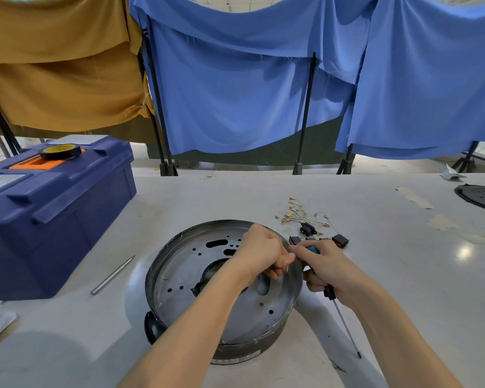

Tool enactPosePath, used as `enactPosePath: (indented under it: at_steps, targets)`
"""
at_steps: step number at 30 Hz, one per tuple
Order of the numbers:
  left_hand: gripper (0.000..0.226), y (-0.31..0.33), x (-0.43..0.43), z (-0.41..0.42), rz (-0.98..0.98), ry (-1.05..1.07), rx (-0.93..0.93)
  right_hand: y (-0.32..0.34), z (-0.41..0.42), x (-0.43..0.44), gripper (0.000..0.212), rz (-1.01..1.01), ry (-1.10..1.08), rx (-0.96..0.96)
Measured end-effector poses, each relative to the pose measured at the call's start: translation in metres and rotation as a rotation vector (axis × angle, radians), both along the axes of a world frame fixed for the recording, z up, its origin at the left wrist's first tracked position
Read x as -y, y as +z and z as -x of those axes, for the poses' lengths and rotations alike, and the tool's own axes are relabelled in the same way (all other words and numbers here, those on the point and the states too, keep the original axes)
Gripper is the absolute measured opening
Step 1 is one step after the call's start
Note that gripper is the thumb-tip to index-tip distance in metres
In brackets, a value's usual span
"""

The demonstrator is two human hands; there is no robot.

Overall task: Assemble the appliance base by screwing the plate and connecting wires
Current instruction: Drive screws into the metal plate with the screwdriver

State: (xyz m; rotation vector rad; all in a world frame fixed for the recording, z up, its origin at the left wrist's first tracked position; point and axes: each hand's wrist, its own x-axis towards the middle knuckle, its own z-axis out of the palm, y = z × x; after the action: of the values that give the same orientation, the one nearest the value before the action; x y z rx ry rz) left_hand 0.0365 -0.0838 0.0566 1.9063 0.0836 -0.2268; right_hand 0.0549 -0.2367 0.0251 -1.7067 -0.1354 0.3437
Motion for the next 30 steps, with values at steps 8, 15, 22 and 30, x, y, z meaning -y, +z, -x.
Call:
enactPosePath:
  at_steps: [8,15,22,30]
  targets:
    - [0.019,-0.001,0.006,-0.001,-0.049,-0.055,0.003,-0.001,-0.001,0.0,0.031,0.019,-0.001,-0.007]
    - [0.017,-0.003,-0.007,0.002,-0.107,-0.146,0.113,0.002,0.001,0.001,0.028,-0.003,0.019,-0.01]
    - [0.023,-0.007,0.001,-0.001,-0.242,-0.15,0.23,0.002,0.002,0.0,0.029,-0.002,0.02,-0.005]
    - [0.029,-0.011,-0.009,-0.005,-0.178,-0.13,0.222,0.0,0.0,0.0,0.032,-0.016,0.005,-0.012]
